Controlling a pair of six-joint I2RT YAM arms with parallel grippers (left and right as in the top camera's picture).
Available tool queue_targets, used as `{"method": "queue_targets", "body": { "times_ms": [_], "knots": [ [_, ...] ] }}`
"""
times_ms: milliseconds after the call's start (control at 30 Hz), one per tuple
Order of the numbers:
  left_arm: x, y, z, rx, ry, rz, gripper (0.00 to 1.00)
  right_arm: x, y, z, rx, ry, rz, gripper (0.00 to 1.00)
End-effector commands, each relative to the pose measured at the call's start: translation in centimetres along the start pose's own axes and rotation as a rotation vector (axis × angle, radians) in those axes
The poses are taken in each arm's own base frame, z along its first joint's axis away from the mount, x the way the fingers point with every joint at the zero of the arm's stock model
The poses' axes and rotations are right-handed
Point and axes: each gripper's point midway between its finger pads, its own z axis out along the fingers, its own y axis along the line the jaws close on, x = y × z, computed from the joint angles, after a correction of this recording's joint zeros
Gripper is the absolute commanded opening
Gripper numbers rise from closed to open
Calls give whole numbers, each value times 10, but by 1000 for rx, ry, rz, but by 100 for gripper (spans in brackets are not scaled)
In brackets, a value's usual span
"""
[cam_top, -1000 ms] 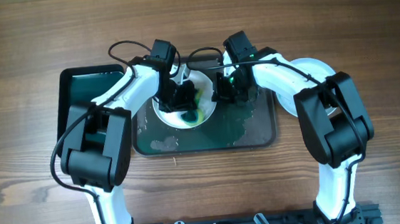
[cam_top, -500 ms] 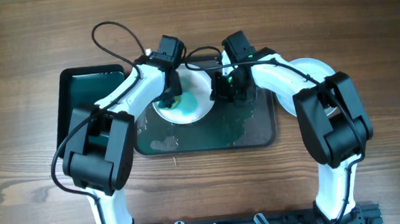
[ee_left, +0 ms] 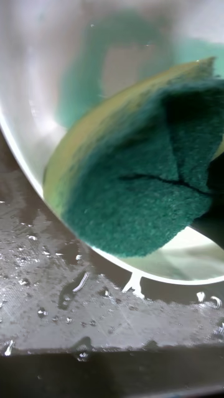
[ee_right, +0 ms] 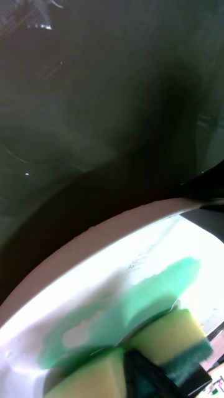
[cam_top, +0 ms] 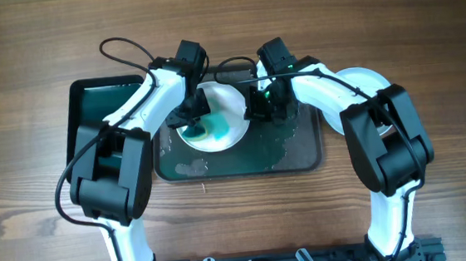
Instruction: Clean dirty plates on tray and stack at the side
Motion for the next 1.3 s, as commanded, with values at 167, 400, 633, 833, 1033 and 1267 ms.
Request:
{"method": "queue_targets", "body": {
  "times_ms": [167,400,633,833,1033,1267],
  "knots": [
    [-56,46,-71,-58,-160,-131,4,0,-15,-3,70,-10,12,4],
    [-54,46,-70,-31,-135,-142,4,-5,-40,-68,368,-175,-12,4],
    [-51,33,-70,39,-111,-137,4,-3,-13,-156,651,-485,-174,4],
    [-50,31,-70,43,-109,-133,4,12,24,-219,848,-752,-320,4],
    [-49,30,-70,48,-106,-132,4,30,51,-252,1045,-911,-460,4],
    [-50,30,-70,49,-106,-132,4,51,82,-290,1273,-1113,-571,4]
  ]
}}
